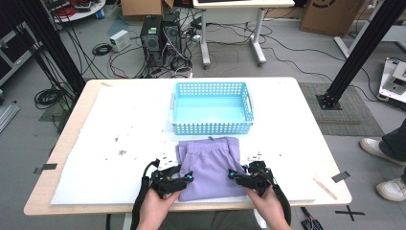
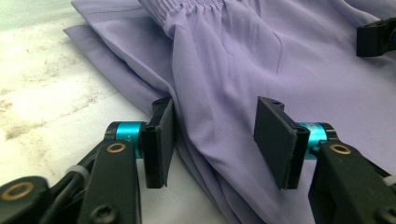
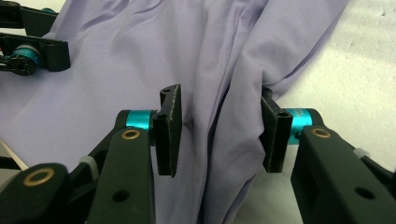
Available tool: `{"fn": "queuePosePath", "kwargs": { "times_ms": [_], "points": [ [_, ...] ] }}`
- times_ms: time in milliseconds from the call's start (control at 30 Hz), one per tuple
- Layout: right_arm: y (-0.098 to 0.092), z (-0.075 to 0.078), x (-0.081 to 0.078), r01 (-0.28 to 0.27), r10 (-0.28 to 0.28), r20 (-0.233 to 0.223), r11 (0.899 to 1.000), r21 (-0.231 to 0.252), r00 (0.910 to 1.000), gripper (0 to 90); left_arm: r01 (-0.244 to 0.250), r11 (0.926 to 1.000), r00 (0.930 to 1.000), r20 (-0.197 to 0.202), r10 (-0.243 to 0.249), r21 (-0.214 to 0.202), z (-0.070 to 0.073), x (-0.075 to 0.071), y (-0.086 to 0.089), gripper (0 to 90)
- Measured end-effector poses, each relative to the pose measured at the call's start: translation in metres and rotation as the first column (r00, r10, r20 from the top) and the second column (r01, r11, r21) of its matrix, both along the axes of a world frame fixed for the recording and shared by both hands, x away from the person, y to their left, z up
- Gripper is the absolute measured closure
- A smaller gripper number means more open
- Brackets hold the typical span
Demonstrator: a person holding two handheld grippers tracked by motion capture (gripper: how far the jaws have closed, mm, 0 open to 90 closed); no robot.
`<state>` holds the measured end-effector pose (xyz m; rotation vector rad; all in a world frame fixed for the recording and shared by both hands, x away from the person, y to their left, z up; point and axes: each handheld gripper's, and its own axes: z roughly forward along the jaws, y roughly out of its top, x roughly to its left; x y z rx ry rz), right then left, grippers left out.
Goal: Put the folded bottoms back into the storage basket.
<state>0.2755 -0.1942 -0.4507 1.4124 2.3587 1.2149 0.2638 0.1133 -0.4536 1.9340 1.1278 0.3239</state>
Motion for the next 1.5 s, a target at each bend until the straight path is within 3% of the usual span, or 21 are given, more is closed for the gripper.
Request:
{"fn": "queuePosePath", "kwargs": {
  "times_ms": [100,200,267,367,433,533,733,900,1000,1267,1500],
  "points": [
    [0.0,0.0,0.0,-0.001,0.001,-0.002,1.0,0.0,1.0,57.9,-0.025,0.9997,0.9996,-0.013,0.025,-0.001,0.001,0.001,0.006,66.8],
    [0.0,0.0,0.0,-0.002,0.002,0.003,1.0,-0.007,1.0,59.1,-0.029,0.9985,0.9984,-0.049,0.026,-0.046,0.0,0.002,0.008,81.8],
    [0.001,0.0,0.0,-0.005,0.005,0.002,1.0,-0.005,1.0,61.3,-0.035,0.9984,0.9978,-0.058,0.032,-0.044,0.0,0.002,0.005,83.9],
    [0.002,-0.001,0.001,-0.027,0.027,-0.004,1.0,0.017,0.9996,71.2,-0.058,0.9929,0.994,-0.099,0.048,-0.104,-0.001,0.004,0.007,84.9],
    [0.001,0.0,0.0,-0.026,0.027,-0.009,0.999,0.026,0.9996,76.5,-0.057,0.992,0.993,-0.109,0.044,-0.113,-0.002,0.005,0.009,85.1],
    [-0.001,0.0,0.001,-0.039,0.039,-0.014,0.998,0.044,0.9991,80.9,-0.055,0.991,0.9938,-0.103,0.043,-0.122,-0.002,0.005,0.008,85.2],
    [-0.011,0.005,0.0,-0.043,0.041,0.024,0.994,0.105,0.9989,83.2,-0.009,0.9896,0.9945,-0.105,-0.006,-0.144,0.0,0.005,0.006,85.8],
    [-0.014,0.008,-0.003,-0.033,0.029,0.049,0.997,0.07,0.9984,83.7,0.012,0.984,0.9968,-0.076,-0.026,-0.177,0.005,0.003,0.006,86.0],
    [-0.014,0.014,-0.006,-0.052,0.047,0.082,0.997,0.059,0.9955,83.9,0.026,0.9842,0.9981,-0.05,-0.036,-0.175,0.01,0.002,0.004,86.0],
    [-0.017,0.034,-0.006,-0.075,0.065,0.114,0.993,0.087,0.9914,84.1,0.06,0.9744,0.9978,-0.014,-0.065,-0.216,0.03,0.002,0.01,86.1],
    [-0.016,0.058,-0.004,-0.098,0.081,0.146,0.989,0.114,0.986,84.2,0.088,0.9666,0.9958,0.044,-0.08,-0.241,0.059,0.006,0.017,86.2]
  ]
}}
